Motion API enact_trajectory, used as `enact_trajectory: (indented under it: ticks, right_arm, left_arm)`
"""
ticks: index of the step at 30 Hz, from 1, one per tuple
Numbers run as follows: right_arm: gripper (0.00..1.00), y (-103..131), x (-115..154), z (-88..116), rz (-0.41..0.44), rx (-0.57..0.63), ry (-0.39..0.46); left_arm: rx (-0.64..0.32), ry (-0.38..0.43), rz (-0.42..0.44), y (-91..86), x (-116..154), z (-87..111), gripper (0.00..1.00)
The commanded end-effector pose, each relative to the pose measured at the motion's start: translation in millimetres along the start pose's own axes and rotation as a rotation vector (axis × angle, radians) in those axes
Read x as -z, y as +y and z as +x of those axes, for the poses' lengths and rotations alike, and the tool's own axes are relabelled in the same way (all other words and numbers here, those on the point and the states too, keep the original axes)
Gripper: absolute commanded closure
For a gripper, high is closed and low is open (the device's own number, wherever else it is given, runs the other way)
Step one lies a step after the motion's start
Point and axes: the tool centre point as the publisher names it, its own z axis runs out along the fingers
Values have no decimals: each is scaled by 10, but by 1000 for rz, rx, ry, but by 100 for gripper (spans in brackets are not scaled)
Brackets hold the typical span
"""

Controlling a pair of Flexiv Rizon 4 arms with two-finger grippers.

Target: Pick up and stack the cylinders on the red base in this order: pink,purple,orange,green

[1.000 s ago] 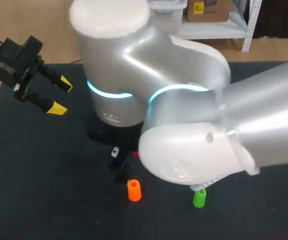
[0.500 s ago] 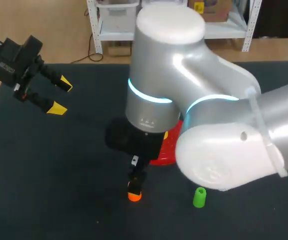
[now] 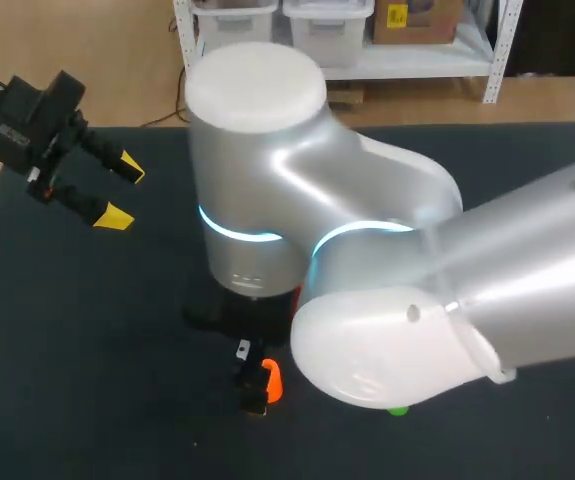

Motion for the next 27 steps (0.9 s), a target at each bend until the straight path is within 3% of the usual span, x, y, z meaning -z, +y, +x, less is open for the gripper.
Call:
enact_trajectory:
  ticks: [1, 14, 15, 16, 21, 22, 27]
  right_arm:
    - [0, -10, -36, -35, 16, -6, 18]
    - [1, -72, -125, -23, 14, -32, 40]
    - [19, -75, -126, -23, 14, -34, 41]
    - [48, -82, -128, -22, 12, -39, 42]
    - [93, -109, -131, -13, 4, -61, 44]
    - [100, -109, -132, -12, 4, -61, 45]
    - [100, -110, -133, -10, 4, -57, 49]
  left_arm:
    - [-2, -2, -2, -4, -6, 8, 0]
    - [-2, -2, -2, -4, -6, 8, 0]
    - [-2, -2, -2, -4, -6, 8, 0]
    - [-2, -2, -2, -4, -6, 8, 0]
    - [-2, -2, -2, -4, -6, 8, 0]
    - [-2, -2, -2, -4, -6, 8, 0]
    - [-2, -2, -2, -4, -6, 8, 0]
